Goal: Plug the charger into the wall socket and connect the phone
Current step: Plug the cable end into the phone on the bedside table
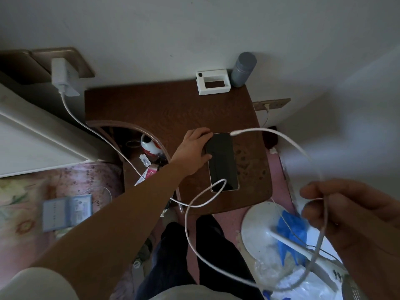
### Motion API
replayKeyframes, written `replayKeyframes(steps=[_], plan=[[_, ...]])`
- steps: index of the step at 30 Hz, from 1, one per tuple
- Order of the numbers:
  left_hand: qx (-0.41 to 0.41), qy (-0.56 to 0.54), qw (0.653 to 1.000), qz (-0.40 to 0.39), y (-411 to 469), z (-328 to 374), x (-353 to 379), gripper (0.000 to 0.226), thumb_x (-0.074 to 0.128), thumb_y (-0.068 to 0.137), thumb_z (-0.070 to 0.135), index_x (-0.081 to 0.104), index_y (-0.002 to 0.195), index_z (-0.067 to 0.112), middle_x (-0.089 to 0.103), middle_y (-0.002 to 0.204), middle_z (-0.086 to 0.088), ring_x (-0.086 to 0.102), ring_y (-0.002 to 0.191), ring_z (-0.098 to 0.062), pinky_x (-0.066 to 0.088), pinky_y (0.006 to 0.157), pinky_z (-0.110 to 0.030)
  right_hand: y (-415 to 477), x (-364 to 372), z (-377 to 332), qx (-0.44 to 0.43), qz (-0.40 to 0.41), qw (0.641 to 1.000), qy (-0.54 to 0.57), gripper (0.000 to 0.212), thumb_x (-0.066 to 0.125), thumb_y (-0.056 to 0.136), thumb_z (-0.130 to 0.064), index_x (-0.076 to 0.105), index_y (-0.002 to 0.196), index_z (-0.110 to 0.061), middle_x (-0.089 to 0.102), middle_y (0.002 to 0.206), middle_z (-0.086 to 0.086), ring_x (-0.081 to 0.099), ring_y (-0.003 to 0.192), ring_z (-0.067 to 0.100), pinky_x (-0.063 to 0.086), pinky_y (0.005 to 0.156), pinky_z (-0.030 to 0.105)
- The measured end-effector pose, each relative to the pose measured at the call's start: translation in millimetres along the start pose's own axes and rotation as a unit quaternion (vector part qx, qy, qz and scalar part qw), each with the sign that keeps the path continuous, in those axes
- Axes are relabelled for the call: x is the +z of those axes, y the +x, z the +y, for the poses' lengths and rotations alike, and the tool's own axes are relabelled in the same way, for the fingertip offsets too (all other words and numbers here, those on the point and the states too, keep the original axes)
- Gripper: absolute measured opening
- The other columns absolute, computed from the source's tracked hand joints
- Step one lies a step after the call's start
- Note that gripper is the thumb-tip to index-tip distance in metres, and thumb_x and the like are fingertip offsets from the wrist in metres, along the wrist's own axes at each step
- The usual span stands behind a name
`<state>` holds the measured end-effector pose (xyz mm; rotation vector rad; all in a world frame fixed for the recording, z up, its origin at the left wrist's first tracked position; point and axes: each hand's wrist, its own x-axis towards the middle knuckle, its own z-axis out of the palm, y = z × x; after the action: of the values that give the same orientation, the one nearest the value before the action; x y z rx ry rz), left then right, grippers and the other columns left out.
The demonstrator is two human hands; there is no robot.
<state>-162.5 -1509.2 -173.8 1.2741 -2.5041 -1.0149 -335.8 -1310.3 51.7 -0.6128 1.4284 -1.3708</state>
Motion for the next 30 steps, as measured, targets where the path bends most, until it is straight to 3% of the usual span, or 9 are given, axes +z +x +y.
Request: replayKeyframes(steps=[3,6,10,12,15,18,20,24,30], plan=[[0.004,0.010,1.000,0.000,-1,-4,0,0.066,0.069,0.083,0.025,0.043,0.143,0.015,0.036,0.148,0.000,0.027,0.137,-0.019,0.026,0.113,-0.031,3,7,4,0.023,0.006,1.000,0.002,0.042,0.052,0.066,0.003,0.078,0.089,-0.021,0.077,0.094,0.006,0.066,0.049,0.022,0.049,0.045,0.018],[0.010,0.021,1.000,0.006,-1,-6,1,0.066,0.069,0.083,0.028,0.043,0.143,0.017,0.037,0.146,0.002,0.030,0.133,-0.017,0.029,0.109,-0.028,3,9,7,0.057,-0.014,0.998,0.011,0.054,0.048,0.066,0.009,0.075,0.103,-0.020,0.074,0.112,0.004,0.074,0.069,0.030,0.052,0.044,0.023],[0.005,0.015,1.000,-0.010,-1,-6,0,0.066,0.068,0.083,0.030,0.042,0.143,0.019,0.036,0.146,0.004,0.043,0.121,-0.017,0.037,0.102,-0.029,6,7,18,0.036,-0.003,0.999,-0.011,0.020,0.071,0.068,-0.024,0.078,0.086,-0.017,0.078,0.090,0.010,0.073,0.069,0.020,0.058,0.062,0.025],[-0.003,0.002,1.000,-0.017,-2,-6,-1,0.067,0.068,0.084,0.031,0.041,0.144,0.020,0.035,0.147,0.006,0.050,0.113,-0.016,0.041,0.097,-0.028,8,8,23,0.042,-0.015,0.999,-0.025,0.032,0.079,0.060,-0.037,0.078,0.083,-0.016,0.077,0.085,0.009,0.069,0.061,0.016,0.056,0.062,0.022],[0.003,-0.003,1.000,-0.003,-3,-7,0,0.066,0.069,0.083,0.030,0.044,0.143,0.018,0.037,0.148,0.003,0.046,0.122,-0.018,0.037,0.103,-0.027,10,9,29,0.048,-0.007,0.998,-0.031,0.036,0.082,0.057,-0.040,0.077,0.083,-0.015,0.077,0.083,0.010,0.067,0.060,0.017,0.055,0.061,0.022],[0.006,0.000,1.000,0.009,-4,-7,2,0.064,0.069,0.083,0.027,0.047,0.141,0.015,0.040,0.148,0.000,0.039,0.129,-0.019,0.026,0.105,-0.023,11,6,33,0.049,0.004,0.999,-0.016,0.015,0.071,0.069,-0.019,0.077,0.082,-0.014,0.076,0.083,0.012,0.069,0.062,0.021,0.055,0.060,0.022],[0.003,-0.011,1.000,0.013,-4,-7,3,0.063,0.070,0.082,0.026,0.048,0.140,0.013,0.041,0.148,-0.001,0.039,0.129,-0.019,0.028,0.108,-0.025,12,5,35,0.059,0.007,0.998,-0.031,0.031,0.057,0.073,0.000,0.076,0.090,-0.017,0.076,0.093,0.011,0.071,0.067,0.025,0.056,0.060,0.023],[0.001,-0.024,1.000,0.016,-5,-7,3,0.063,0.071,0.082,0.024,0.048,0.139,0.012,0.041,0.148,-0.001,0.039,0.130,-0.019,0.037,0.110,-0.034,15,7,33,0.066,0.003,0.997,-0.045,0.054,0.052,0.067,0.003,0.071,0.108,-0.025,0.071,0.118,0.001,0.074,0.075,0.034,0.058,0.058,0.027],[-0.015,-0.051,0.999,0.009,-6,-5,2,0.065,0.071,0.082,0.023,0.047,0.141,0.012,0.041,0.149,0.001,0.046,0.124,-0.017,0.042,0.105,-0.028,16,8,33,0.059,0.038,0.996,-0.050,0.021,0.066,0.068,-0.020,0.077,0.085,-0.015,0.075,0.083,0.012,0.070,0.059,0.025,0.057,0.056,0.025]])
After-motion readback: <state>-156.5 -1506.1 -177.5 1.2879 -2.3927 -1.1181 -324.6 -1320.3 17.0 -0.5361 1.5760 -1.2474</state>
